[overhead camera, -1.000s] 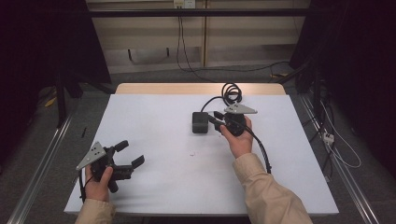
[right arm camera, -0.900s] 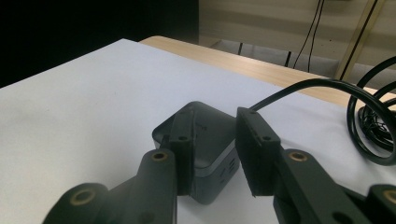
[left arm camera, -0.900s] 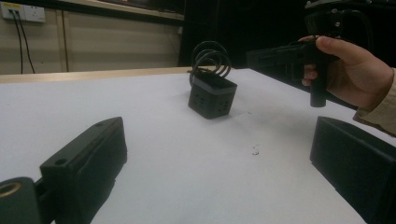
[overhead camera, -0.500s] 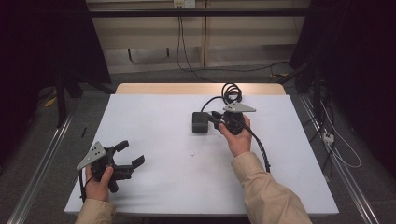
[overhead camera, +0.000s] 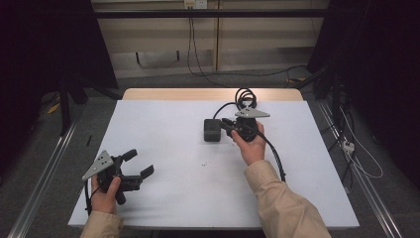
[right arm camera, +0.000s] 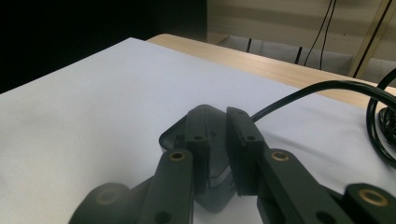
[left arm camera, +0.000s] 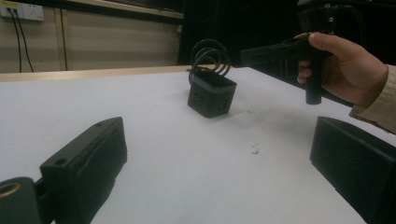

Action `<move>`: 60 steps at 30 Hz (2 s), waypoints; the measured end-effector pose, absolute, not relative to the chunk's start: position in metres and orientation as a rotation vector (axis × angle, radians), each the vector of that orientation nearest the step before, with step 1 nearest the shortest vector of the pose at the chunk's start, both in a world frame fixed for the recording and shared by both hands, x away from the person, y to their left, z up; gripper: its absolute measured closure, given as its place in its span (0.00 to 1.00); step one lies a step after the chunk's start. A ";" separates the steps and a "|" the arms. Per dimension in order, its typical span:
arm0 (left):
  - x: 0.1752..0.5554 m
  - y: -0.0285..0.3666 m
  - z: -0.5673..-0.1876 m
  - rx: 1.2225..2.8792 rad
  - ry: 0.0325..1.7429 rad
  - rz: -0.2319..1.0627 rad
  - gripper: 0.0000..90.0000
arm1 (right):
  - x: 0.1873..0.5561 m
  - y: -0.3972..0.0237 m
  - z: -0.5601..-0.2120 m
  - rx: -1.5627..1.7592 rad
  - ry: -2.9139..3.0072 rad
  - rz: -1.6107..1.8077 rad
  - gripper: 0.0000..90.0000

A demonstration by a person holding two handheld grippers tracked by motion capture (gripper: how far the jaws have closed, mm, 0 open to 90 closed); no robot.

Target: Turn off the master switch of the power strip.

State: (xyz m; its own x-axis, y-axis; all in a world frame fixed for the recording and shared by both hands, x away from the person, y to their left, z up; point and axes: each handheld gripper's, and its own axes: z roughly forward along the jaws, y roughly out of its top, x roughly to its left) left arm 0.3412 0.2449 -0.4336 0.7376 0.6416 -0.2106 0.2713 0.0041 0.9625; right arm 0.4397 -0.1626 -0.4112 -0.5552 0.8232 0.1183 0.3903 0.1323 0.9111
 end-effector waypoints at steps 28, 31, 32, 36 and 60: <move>0.342 0.244 -0.434 1.589 0.759 0.339 0.04 | 0.447 -0.158 -0.416 1.183 2.029 1.441 1.00; 0.342 0.244 -0.434 1.588 0.759 0.339 0.04 | 0.448 -0.156 -0.415 1.177 2.035 1.436 1.00; 0.342 0.245 -0.434 1.588 0.760 0.339 0.04 | 0.448 -0.155 -0.415 1.177 2.038 1.433 1.00; 0.342 0.245 -0.434 1.590 0.760 0.340 0.04 | 0.449 -0.153 -0.415 1.176 2.042 1.432 1.00; 0.343 0.245 -0.434 1.590 0.762 0.337 0.04 | 0.454 -0.146 -0.417 1.148 2.054 1.421 1.00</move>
